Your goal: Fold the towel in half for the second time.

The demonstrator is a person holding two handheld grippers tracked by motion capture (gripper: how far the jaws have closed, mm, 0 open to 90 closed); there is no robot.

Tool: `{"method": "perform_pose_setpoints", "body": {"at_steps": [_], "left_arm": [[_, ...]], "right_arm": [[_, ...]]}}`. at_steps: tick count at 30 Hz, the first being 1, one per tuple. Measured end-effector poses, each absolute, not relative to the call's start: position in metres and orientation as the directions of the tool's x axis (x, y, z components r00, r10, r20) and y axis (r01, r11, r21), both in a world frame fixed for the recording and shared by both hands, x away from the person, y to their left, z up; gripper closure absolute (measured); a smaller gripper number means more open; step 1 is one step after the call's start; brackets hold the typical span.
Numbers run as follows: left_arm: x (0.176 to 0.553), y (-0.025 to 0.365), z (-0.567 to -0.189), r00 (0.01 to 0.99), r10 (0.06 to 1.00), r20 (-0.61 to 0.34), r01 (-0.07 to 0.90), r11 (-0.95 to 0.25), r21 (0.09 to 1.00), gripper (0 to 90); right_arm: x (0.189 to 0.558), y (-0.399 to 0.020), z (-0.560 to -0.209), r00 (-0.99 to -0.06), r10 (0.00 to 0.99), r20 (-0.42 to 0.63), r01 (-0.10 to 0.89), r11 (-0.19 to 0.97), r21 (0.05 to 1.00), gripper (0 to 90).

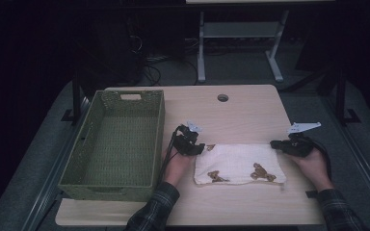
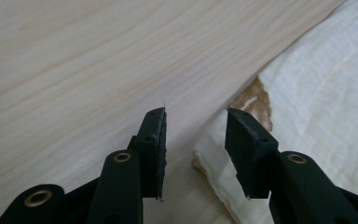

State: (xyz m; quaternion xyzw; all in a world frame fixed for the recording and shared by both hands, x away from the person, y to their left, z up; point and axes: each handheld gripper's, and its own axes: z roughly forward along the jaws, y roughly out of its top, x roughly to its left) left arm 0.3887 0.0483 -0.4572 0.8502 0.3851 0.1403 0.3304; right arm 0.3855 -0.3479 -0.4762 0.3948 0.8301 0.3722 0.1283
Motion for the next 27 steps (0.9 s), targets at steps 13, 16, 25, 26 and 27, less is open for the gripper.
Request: {"method": "perform_pose_setpoints", "body": {"at_steps": [13,16,25,26,27], "left_arm": [[0.391,0.04,-0.451,0.675,0.735,-0.062,0.55,-0.446,0.707,86.7],[0.394,0.042,-0.444,0.658,0.751,-0.051,0.527,-0.411,0.744,86.7],[0.386,0.048,-0.436,0.658,0.752,-0.042,0.506,-0.4,0.764,86.5],[0.384,0.048,-0.435,0.659,0.751,-0.044,0.505,-0.398,0.766,86.5],[0.382,0.049,-0.434,0.663,0.748,-0.045,0.505,-0.401,0.765,86.5]], "right_arm": [[0.4,-0.353,-0.473,-0.614,0.789,0.021,0.557,0.414,0.72,87.3],[0.407,-0.357,-0.469,-0.606,0.794,0.043,0.549,0.378,0.746,87.3],[0.397,-0.361,-0.456,-0.632,0.771,0.072,0.518,0.352,0.78,87.3],[0.395,-0.363,-0.454,-0.636,0.767,0.08,0.513,0.343,0.787,87.3],[0.39,-0.365,-0.451,-0.64,0.763,0.092,0.511,0.334,0.792,87.2]]}}
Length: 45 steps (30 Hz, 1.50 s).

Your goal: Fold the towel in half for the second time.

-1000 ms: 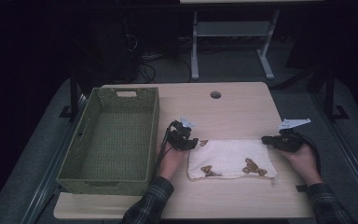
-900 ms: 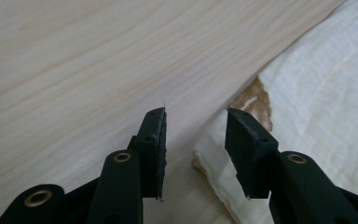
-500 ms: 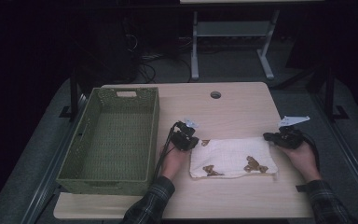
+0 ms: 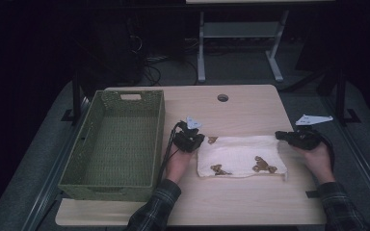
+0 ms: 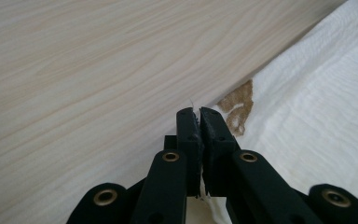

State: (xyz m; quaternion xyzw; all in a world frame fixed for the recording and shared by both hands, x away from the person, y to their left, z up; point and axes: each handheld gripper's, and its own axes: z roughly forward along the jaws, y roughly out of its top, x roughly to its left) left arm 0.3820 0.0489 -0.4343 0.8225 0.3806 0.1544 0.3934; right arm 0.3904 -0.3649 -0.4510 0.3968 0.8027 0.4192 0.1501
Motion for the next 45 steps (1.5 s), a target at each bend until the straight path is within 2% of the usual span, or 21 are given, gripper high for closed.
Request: {"method": "perform_pose_setpoints", "body": {"at_steps": [22,30,35,45], "left_arm": [[0.34,0.056,-0.423,0.693,0.72,-0.022,0.467,-0.426,0.775,86.3],[0.326,0.054,-0.426,0.71,0.705,-0.004,0.462,-0.462,0.757,86.2],[0.316,0.053,-0.433,0.729,0.684,0.016,0.46,-0.509,0.727,86.3],[0.301,0.057,-0.43,0.746,0.666,0.016,0.441,-0.512,0.737,86.3]], "right_arm": [[0.345,-0.364,-0.444,-0.674,0.732,0.099,0.505,0.358,0.785,87.2],[0.327,-0.368,-0.443,-0.681,0.723,0.119,0.508,0.348,0.788,87.2],[0.315,-0.366,-0.447,-0.694,0.711,0.111,0.512,0.379,0.771,87.1],[0.296,-0.369,-0.448,-0.709,0.696,0.113,0.508,0.393,0.766,86.9]]}}
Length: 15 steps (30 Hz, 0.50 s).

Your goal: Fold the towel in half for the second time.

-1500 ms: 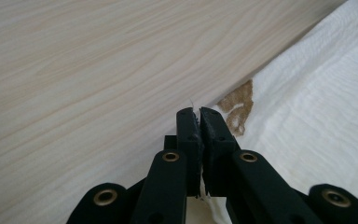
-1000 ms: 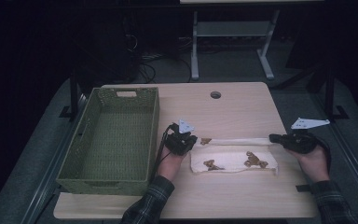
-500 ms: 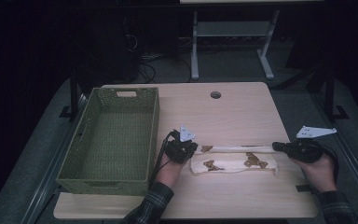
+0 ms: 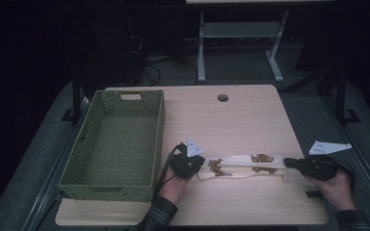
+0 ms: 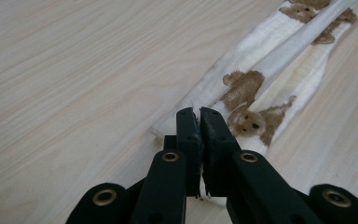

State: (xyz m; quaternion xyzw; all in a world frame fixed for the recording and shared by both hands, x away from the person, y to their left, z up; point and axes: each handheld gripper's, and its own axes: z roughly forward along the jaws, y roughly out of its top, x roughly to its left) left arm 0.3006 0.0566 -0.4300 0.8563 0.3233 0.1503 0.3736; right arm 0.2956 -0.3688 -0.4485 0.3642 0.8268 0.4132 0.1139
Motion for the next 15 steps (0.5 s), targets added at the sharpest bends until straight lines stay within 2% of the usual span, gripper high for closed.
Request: {"method": "perform_pose_setpoints", "body": {"at_steps": [4,7,9,15], "left_arm": [[0.292,0.056,-0.435,0.749,0.663,-0.008,0.464,-0.516,0.72,85.8],[0.289,0.056,-0.439,0.757,0.653,0.019,0.466,-0.56,0.685,81.3],[0.288,0.057,-0.438,0.752,0.659,-0.006,0.474,-0.534,0.7,76.2],[0.287,0.06,-0.427,0.751,0.658,-0.058,0.474,-0.476,0.741,75.7]], "right_arm": [[0.292,-0.368,-0.453,-0.715,0.688,0.124,0.521,0.406,0.751,86.5],[0.291,-0.368,-0.458,-0.712,0.688,0.138,0.546,0.419,0.726,84.8],[0.289,-0.372,-0.457,-0.712,0.684,0.158,0.552,0.406,0.729,80.2],[0.279,-0.38,-0.447,-0.705,0.689,0.169,0.532,0.356,0.768,79.5]]}}
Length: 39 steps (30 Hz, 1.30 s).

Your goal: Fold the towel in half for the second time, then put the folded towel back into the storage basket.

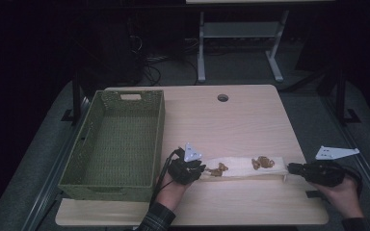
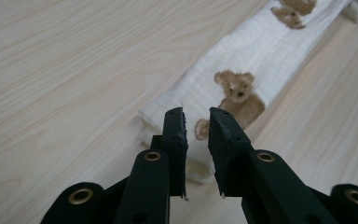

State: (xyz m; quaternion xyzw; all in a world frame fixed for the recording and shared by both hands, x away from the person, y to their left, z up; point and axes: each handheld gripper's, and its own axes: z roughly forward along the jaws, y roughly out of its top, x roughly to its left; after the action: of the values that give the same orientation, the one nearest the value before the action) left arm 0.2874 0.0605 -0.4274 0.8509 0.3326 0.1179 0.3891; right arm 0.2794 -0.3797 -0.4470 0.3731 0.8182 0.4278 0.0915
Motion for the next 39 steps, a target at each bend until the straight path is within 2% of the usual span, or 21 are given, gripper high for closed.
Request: {"method": "perform_pose_setpoints", "body": {"at_steps": [6,13,17,21,30,39], "left_arm": [[0.287,0.052,-0.435,0.769,0.634,-0.08,0.489,-0.502,0.714,78.8],[0.29,0.05,-0.452,0.78,0.622,-0.064,0.508,-0.571,0.645,79.5],[0.29,0.05,-0.452,0.786,0.614,-0.068,0.504,-0.574,0.645,78.9],[0.288,0.052,-0.445,0.79,0.609,-0.079,0.494,-0.554,0.671,72.3],[0.289,0.055,-0.442,0.791,0.605,-0.093,0.496,-0.544,0.677,47.3],[0.293,0.057,-0.444,0.796,0.597,-0.099,0.486,-0.533,0.692,33.0]], "right_arm": [[0.28,-0.373,-0.449,-0.717,0.675,0.173,0.528,0.365,0.767,89.5],[0.284,-0.367,-0.465,-0.715,0.675,0.179,0.58,0.431,0.691,89.7],[0.284,-0.368,-0.467,-0.714,0.677,0.179,0.586,0.439,0.681,89.7],[0.28,-0.368,-0.462,-0.717,0.675,0.171,0.571,0.429,0.7,89.6],[0.275,-0.356,-0.466,-0.734,0.651,0.192,0.572,0.441,0.692,89.7],[0.295,-0.348,-0.469,-0.724,0.672,0.158,0.572,0.456,0.682,89.8]]}}
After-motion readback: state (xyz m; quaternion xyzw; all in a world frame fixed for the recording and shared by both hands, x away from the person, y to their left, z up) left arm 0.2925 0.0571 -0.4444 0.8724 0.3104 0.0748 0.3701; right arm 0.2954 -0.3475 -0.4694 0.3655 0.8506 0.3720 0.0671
